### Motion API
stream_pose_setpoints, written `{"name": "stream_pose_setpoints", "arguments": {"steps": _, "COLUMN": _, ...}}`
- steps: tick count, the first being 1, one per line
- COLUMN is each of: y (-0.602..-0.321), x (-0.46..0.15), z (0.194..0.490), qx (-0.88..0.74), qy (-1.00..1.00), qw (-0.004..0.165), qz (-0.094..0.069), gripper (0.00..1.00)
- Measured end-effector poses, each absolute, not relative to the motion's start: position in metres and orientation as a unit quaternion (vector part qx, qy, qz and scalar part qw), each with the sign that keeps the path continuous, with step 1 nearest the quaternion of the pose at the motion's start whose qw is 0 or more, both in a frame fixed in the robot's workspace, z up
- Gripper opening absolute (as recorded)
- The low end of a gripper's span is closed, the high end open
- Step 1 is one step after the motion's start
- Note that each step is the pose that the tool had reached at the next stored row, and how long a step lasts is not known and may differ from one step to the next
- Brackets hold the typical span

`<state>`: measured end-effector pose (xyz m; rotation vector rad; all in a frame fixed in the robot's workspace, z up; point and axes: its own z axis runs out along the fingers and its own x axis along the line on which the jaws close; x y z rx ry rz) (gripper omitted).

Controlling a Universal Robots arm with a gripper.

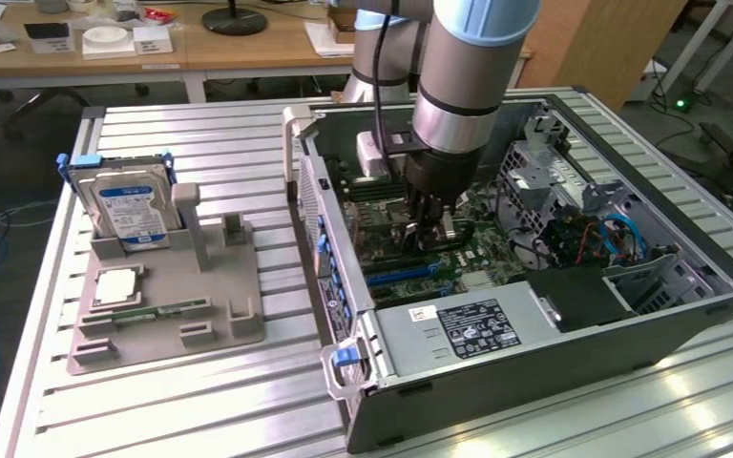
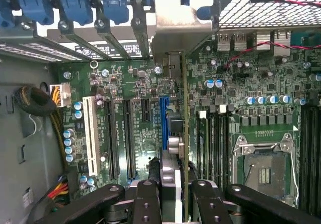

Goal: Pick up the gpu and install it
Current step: 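Insert the gpu into the slot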

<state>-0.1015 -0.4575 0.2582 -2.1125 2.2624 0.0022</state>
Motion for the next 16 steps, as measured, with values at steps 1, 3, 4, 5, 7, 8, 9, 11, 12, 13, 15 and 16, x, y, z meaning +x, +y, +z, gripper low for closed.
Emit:
{"name": "stream_pose_setpoints", "arguments": {"steps": 1, "y": -0.458, "x": -0.102, "z": 0.257, "qx": -0.682, "qy": 0.731, "qw": 0.023, "qz": 0.001, "gripper": 0.28}}
{"name": "stream_pose_setpoints", "arguments": {"steps": 3, "y": -0.458, "x": -0.102, "z": 0.254, "qx": -0.682, "qy": 0.731, "qw": 0.023, "qz": 0.001, "gripper": 0.28}}
{"name": "stream_pose_setpoints", "arguments": {"steps": 4, "y": -0.46, "x": -0.102, "z": 0.254, "qx": -0.682, "qy": 0.731, "qw": 0.023, "qz": 0.001, "gripper": 0.28}}
{"name": "stream_pose_setpoints", "arguments": {"steps": 5, "y": -0.461, "x": -0.102, "z": 0.253, "qx": -0.682, "qy": 0.731, "qw": 0.023, "qz": 0.001, "gripper": 0.28}}
{"name": "stream_pose_setpoints", "arguments": {"steps": 7, "y": -0.462, "x": -0.102, "z": 0.251, "qx": -0.682, "qy": 0.731, "qw": 0.023, "qz": 0.001, "gripper": 0.28}}
{"name": "stream_pose_setpoints", "arguments": {"steps": 8, "y": -0.462, "x": -0.102, "z": 0.25, "qx": -0.682, "qy": 0.731, "qw": 0.023, "qz": 0.001, "gripper": 0.28}}
{"name": "stream_pose_setpoints", "arguments": {"steps": 9, "y": -0.463, "x": -0.102, "z": 0.25, "qx": -0.682, "qy": 0.731, "qw": 0.023, "qz": 0.001, "gripper": 0.28}}
{"name": "stream_pose_setpoints", "arguments": {"steps": 11, "y": -0.463, "x": -0.102, "z": 0.248, "qx": -0.682, "qy": 0.731, "qw": 0.023, "qz": 0.001, "gripper": 0.28}}
{"name": "stream_pose_setpoints", "arguments": {"steps": 12, "y": -0.463, "x": -0.103, "z": 0.248, "qx": -0.682, "qy": 0.731, "qw": 0.023, "qz": 0.001, "gripper": 0.28}}
{"name": "stream_pose_setpoints", "arguments": {"steps": 13, "y": -0.463, "x": -0.104, "z": 0.247, "qx": -0.682, "qy": 0.731, "qw": 0.023, "qz": 0.001, "gripper": 0.28}}
{"name": "stream_pose_setpoints", "arguments": {"steps": 15, "y": -0.463, "x": -0.105, "z": 0.246, "qx": -0.683, "qy": 0.73, "qw": 0.023, "qz": 0.001, "gripper": 0.28}}
{"name": "stream_pose_setpoints", "arguments": {"steps": 16, "y": -0.463, "x": -0.105, "z": 0.245, "qx": -0.683, "qy": 0.73, "qw": 0.023, "qz": 0.001, "gripper": 0.28}}
